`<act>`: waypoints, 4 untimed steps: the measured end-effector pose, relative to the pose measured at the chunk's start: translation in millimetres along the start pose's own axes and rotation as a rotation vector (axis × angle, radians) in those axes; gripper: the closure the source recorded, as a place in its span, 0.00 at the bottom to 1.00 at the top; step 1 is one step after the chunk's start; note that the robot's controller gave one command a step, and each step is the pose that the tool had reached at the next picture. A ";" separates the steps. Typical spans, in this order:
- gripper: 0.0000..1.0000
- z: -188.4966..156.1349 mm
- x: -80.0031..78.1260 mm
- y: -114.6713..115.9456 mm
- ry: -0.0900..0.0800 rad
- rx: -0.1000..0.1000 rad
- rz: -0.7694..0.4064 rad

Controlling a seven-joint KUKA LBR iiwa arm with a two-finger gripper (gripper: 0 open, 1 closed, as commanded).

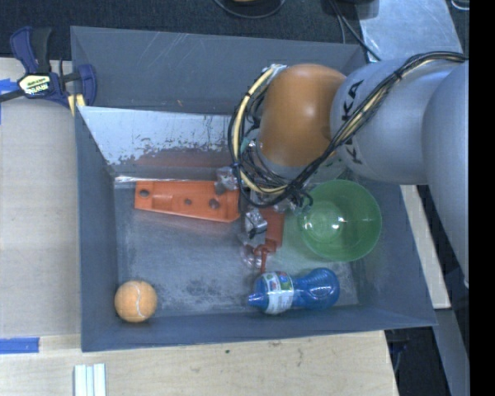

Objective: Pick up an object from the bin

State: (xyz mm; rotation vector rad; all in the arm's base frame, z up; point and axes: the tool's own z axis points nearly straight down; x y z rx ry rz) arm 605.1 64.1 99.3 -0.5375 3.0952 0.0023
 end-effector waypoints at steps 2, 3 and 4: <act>1.00 19.3 -7.9 12.5 -0.015 0.006 -0.627; 1.00 -79.6 -15.1 11.9 -0.012 0.003 -0.646; 1.00 -33.9 -21.9 25.4 -0.020 0.008 -0.705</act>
Offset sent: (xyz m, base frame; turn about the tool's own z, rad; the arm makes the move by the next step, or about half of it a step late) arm 0.0000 0.0000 0.0000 0.0000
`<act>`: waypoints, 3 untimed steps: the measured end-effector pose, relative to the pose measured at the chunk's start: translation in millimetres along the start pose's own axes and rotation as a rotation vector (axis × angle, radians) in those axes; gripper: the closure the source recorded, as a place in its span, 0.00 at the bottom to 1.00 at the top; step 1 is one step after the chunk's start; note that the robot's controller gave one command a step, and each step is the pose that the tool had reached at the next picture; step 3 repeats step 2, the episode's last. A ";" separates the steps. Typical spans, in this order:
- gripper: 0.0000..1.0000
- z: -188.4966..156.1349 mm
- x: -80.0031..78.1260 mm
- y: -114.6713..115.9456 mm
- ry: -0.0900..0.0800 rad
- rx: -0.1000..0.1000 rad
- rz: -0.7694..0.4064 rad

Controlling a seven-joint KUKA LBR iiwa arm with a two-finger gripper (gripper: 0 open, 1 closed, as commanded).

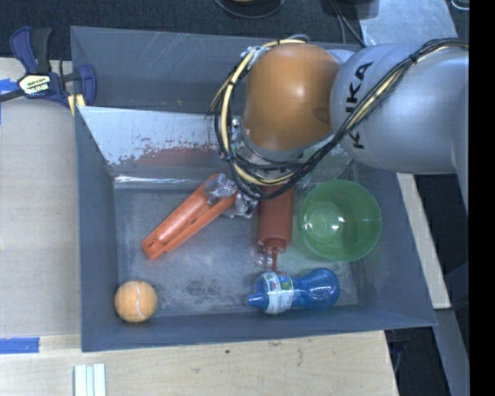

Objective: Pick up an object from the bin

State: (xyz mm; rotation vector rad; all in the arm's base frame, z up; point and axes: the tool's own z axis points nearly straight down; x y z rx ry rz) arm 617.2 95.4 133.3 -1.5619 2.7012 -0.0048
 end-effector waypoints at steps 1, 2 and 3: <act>1.00 -70.4 5.6 -2.3 0.004 -0.006 -0.001; 1.00 -85.1 5.7 -2.8 0.003 -0.004 0.002; 1.00 -85.1 5.7 -2.8 0.003 -0.004 0.002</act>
Offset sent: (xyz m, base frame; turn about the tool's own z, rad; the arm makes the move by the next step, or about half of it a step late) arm -0.0073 0.0202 -0.0633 0.0388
